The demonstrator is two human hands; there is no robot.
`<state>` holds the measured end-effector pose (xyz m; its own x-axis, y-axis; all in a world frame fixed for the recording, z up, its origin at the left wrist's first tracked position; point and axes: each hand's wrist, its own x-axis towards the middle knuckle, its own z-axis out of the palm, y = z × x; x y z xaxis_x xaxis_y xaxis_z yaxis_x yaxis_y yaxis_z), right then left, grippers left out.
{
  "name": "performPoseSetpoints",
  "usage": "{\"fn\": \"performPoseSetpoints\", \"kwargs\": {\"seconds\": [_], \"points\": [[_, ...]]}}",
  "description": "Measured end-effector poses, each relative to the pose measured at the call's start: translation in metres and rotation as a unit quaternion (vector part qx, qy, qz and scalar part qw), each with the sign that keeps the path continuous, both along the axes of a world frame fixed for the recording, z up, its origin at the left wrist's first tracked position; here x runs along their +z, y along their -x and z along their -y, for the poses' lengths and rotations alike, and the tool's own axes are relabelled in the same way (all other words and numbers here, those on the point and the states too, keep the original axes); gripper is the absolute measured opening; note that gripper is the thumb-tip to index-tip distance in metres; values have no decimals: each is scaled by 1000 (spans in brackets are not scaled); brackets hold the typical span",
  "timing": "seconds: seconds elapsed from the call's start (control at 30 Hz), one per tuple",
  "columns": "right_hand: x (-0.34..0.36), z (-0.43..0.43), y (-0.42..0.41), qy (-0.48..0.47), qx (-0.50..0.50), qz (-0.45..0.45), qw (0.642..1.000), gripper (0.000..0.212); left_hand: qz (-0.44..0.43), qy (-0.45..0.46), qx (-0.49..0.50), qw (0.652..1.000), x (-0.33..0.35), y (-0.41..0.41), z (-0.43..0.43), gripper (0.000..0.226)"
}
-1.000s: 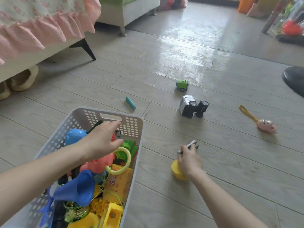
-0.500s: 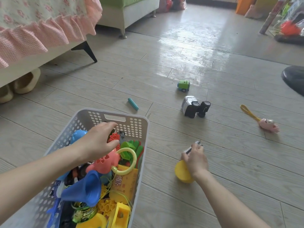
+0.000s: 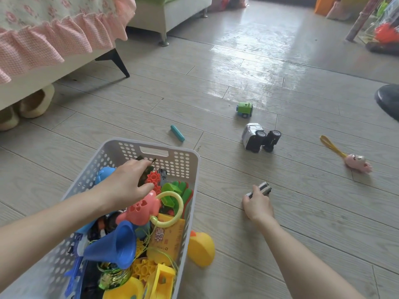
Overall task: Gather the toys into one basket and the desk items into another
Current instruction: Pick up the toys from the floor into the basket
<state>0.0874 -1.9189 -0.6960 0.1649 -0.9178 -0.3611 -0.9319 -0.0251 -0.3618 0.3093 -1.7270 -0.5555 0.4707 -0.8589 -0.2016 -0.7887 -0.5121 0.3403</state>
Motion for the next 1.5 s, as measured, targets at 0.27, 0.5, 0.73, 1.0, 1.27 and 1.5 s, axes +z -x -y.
{"fn": "performPoseSetpoints", "kwargs": {"seconds": [0.27, 0.5, 0.73, 1.0, 1.27, 1.5], "points": [[3, 1, 8, 12, 31, 0, 999, 32, 0, 2, -6, 1000, -3, 1, 2, 62], [59, -38, -23, 86, 127, 217, 964, 24, -60, 156, 41, 985, 2, 16, 7, 42], [133, -94, -76, 108, 308, 375, 867, 18, -479, 167, 156, 848, 19, 34, 23, 42], [121, -90, -89, 89, 354, 307, 879, 27, -436, 175, 161, 868, 5, 23, 27, 25], [102, -68, -71, 90, 238, 326, 911, 24, -306, 164, 201, 916, -20, -10, 13, 39], [58, -60, -18, -1, 347, 25, 938, 60, -20, 120, 24, 992, -32, -25, 13, 54]]}}
